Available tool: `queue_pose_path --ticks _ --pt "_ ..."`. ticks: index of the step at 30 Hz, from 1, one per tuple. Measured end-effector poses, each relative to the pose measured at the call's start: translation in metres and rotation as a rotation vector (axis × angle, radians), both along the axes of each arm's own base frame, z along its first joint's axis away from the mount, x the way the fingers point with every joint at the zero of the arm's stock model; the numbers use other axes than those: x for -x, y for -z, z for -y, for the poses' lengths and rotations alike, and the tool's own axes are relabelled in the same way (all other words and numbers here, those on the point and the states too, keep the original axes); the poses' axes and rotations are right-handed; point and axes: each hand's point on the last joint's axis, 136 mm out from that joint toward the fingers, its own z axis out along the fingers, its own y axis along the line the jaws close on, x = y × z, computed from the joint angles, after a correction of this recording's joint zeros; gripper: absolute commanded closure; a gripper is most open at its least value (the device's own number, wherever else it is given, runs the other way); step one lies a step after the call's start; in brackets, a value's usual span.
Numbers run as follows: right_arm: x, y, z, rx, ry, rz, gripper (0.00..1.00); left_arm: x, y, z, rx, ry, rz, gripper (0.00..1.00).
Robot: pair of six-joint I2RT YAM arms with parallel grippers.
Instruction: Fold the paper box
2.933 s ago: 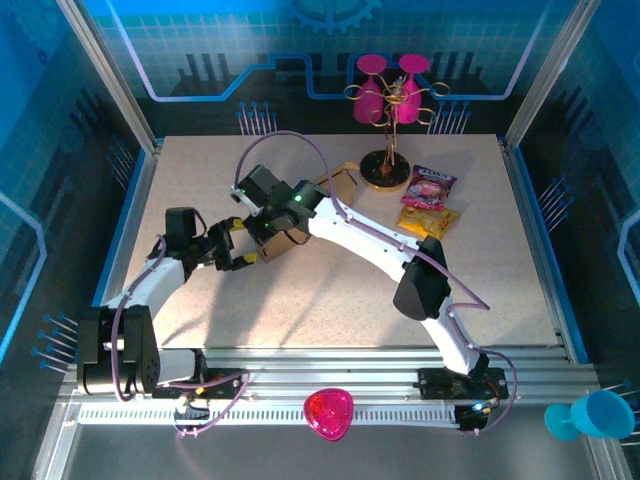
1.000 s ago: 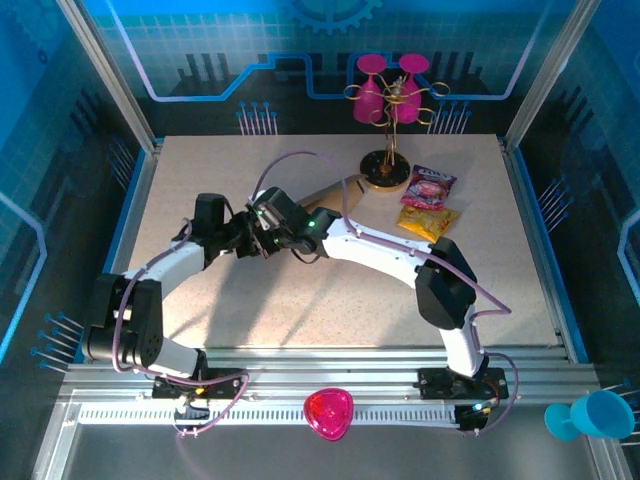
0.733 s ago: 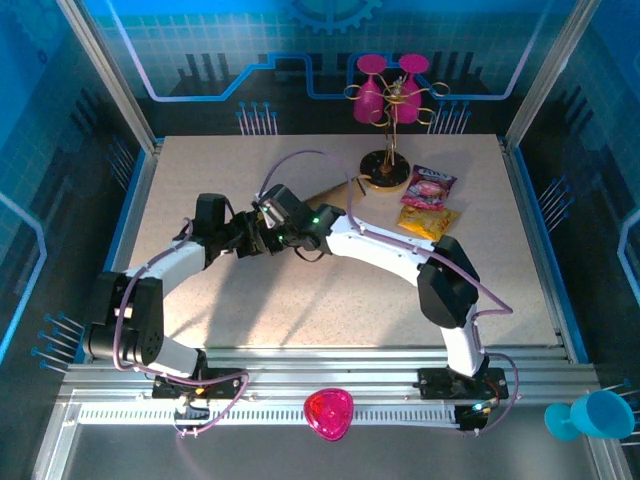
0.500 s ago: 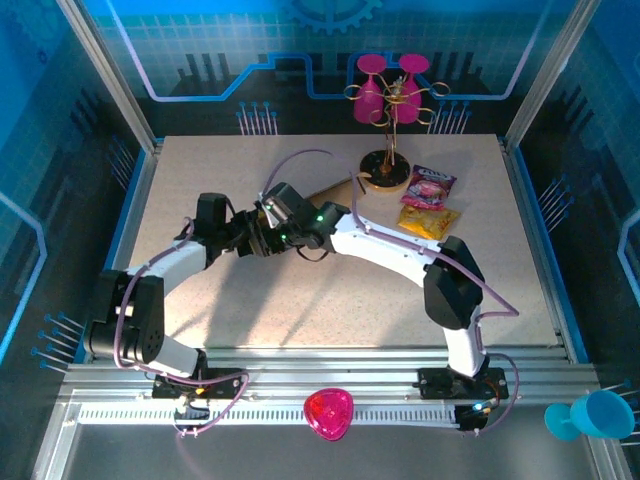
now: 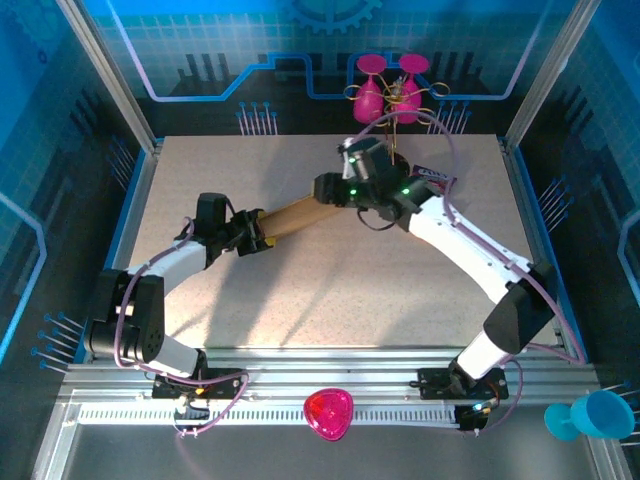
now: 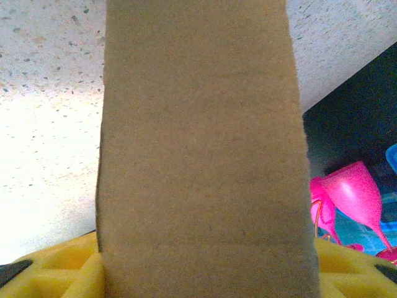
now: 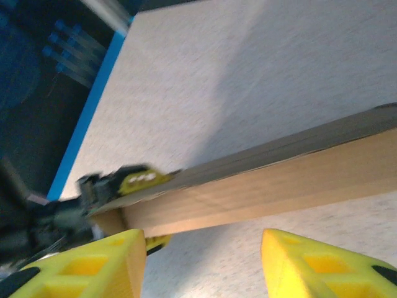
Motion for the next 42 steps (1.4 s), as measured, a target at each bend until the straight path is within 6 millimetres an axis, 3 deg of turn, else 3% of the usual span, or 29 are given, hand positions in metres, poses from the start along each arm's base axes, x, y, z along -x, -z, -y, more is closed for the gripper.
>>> queue_pose_path --ticks 5,7,15,28,39,42 --pt "-0.033 0.02 0.076 0.057 0.12 -0.01 0.57 -0.002 0.0 -0.008 0.002 -0.019 -0.004 0.47" --pt "-0.039 0.026 0.088 0.089 0.095 0.001 0.57 -0.002 0.0 -0.011 0.003 -0.028 -0.005 0.47" --pt "-0.066 0.037 0.07 0.281 -0.185 0.137 0.53 -0.003 0.0 -0.018 0.012 -0.04 -0.011 0.47" --pt "-0.086 0.079 0.057 0.504 -0.494 0.258 0.5 -0.001 -0.001 -0.026 0.029 -0.053 -0.037 0.47" --pt "-0.107 0.067 0.043 0.505 -0.544 0.327 0.55 -0.001 -0.003 -0.028 0.037 -0.055 -0.057 0.46" --pt "-0.113 0.066 0.041 0.503 -0.542 0.333 0.61 -0.001 -0.003 -0.029 0.037 -0.058 -0.06 0.46"
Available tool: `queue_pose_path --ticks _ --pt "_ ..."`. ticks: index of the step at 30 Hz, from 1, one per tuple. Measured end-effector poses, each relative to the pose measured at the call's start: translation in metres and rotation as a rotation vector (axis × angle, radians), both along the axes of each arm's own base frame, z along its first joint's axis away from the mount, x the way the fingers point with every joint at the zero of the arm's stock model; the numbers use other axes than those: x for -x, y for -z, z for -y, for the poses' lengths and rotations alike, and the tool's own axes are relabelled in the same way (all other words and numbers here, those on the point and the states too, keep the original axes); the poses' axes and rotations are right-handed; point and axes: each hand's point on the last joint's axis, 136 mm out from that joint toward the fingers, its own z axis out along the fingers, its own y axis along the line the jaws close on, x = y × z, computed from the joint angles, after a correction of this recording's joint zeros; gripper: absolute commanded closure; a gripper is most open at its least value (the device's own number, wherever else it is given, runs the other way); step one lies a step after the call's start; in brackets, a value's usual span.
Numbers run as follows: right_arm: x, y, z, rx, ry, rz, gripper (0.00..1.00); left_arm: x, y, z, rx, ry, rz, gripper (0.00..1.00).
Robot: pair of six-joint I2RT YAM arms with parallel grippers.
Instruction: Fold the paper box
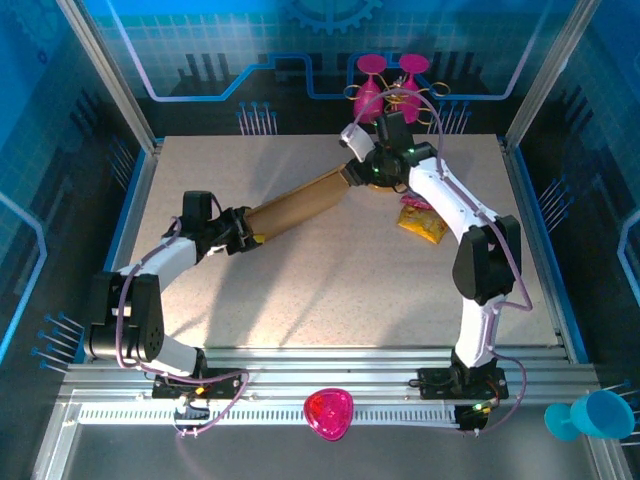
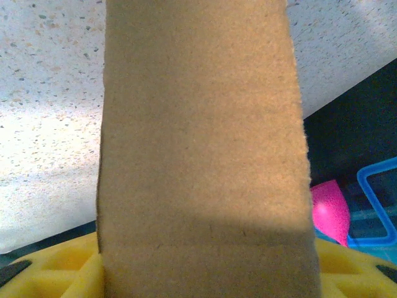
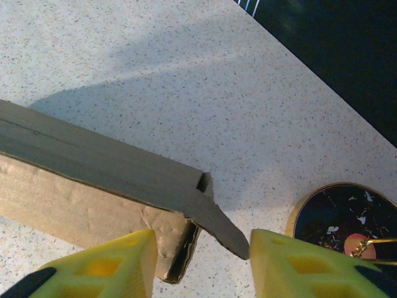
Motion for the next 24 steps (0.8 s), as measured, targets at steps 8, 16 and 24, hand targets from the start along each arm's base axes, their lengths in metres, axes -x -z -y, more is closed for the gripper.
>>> queue_pose_path --ticks 8,16,24 --pt "-0.0031 0.0103 -0.0037 -0.003 -0.004 -0.032 0.84 -0.0002 -0.0005 -0.0018 0.0 -0.005 -0.006 0.46" --pt "0.0007 0.0075 -0.0061 -0.022 -0.006 -0.057 1.0 0.0009 -0.0002 -0.002 0.006 -0.003 -0.013 0.46" --pt "0.002 0.009 -0.0066 -0.016 -0.002 -0.063 1.0 -0.0007 -0.0029 -0.0021 0.006 -0.003 -0.01 0.46"
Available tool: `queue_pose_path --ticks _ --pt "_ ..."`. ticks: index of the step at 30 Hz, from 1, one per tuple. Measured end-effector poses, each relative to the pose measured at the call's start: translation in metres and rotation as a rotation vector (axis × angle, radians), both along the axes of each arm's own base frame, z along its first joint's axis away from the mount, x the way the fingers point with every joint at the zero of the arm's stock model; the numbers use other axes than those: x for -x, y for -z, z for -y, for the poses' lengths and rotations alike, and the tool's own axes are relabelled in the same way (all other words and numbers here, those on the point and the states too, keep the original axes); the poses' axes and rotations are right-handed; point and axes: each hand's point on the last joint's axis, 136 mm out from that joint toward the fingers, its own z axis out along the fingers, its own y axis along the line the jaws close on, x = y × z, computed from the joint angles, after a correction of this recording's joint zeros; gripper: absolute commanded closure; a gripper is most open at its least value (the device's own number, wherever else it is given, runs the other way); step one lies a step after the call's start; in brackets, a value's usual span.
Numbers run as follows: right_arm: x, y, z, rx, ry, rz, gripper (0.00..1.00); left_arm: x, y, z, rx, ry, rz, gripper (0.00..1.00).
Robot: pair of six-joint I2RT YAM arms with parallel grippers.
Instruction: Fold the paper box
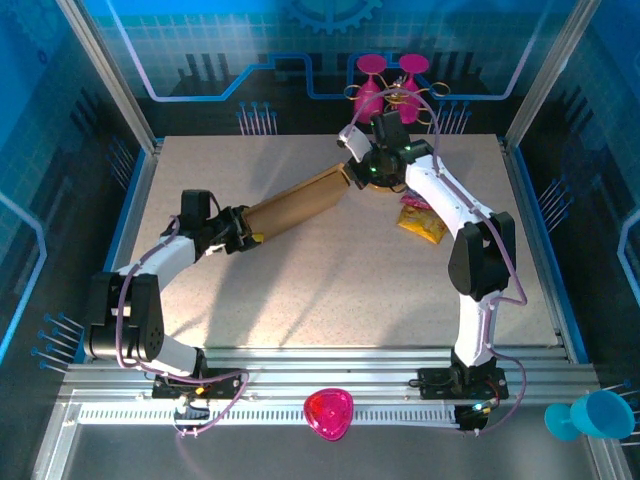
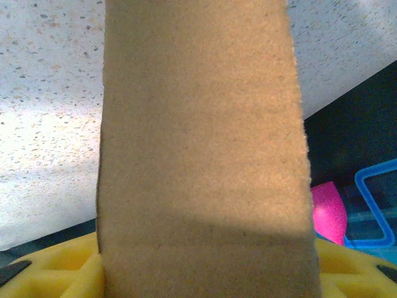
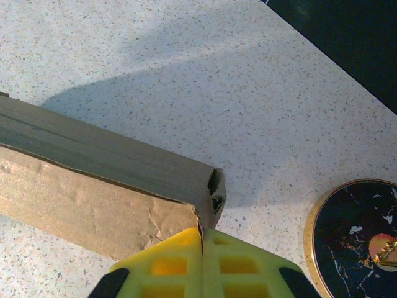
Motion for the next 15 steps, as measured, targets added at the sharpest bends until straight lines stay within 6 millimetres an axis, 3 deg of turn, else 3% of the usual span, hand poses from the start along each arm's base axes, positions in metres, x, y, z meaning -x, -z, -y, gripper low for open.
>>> queue_pose_path --ticks 8,15 --pt "0.0 0.0025 -0.0029 -0.021 0.021 -0.013 1.0 0.0 0.0004 -0.002 0.0 -0.005 -0.003 0.46" --pt "0.0005 0.0026 -0.0064 -0.024 0.035 -0.014 0.89 0.0001 0.0007 -0.0024 0.0 -0.006 -0.005 0.46"
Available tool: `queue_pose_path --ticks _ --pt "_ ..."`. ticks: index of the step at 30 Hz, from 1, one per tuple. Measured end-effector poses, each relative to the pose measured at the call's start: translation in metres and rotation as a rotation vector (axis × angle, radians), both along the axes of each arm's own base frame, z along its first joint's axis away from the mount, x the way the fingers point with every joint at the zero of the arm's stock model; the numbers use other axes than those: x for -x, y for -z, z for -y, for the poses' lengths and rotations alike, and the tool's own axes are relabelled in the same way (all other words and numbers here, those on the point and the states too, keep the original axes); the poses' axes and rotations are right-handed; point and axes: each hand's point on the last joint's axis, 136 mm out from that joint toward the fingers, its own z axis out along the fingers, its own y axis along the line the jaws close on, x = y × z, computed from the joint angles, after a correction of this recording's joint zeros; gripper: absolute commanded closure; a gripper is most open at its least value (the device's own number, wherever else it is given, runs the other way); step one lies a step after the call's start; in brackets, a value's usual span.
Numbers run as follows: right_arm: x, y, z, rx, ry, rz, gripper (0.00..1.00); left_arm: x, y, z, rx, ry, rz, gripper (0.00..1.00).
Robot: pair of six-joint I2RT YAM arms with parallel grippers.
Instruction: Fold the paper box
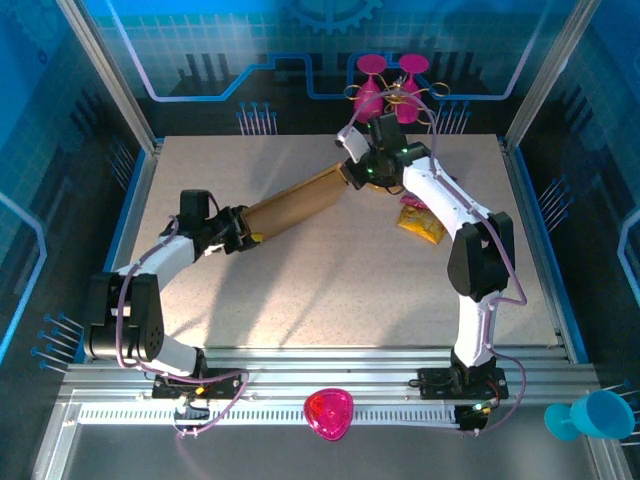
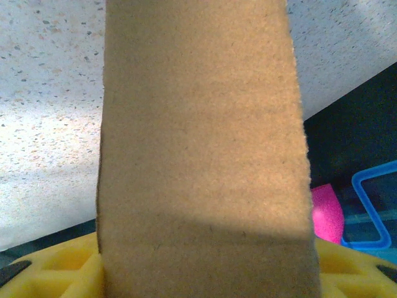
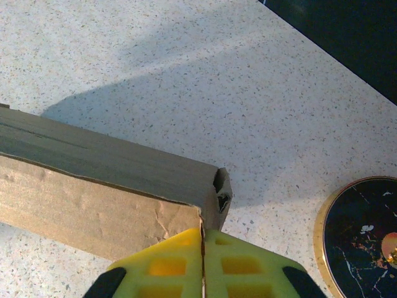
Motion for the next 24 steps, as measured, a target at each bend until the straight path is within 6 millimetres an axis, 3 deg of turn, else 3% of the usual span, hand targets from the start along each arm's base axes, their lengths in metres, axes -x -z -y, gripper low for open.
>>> queue_pose_path --ticks 7,16,24 --pt "0.0019 0.0003 -0.0019 -0.002 -0.002 -0.007 0.83 -0.0002 -0.0003 0.0 0.0 0.0 0.001 0.46" --pt "0.0023 -0.0065 -0.0026 0.003 -0.002 -0.01 0.89 0.0001 -0.0011 0.0 0.007 0.003 0.002 0.46" --pt "-0.0005 0.0003 -0.0037 0.021 0.006 -0.017 0.91 0.0005 -0.0004 -0.0009 0.007 0.001 -0.002 0.46"
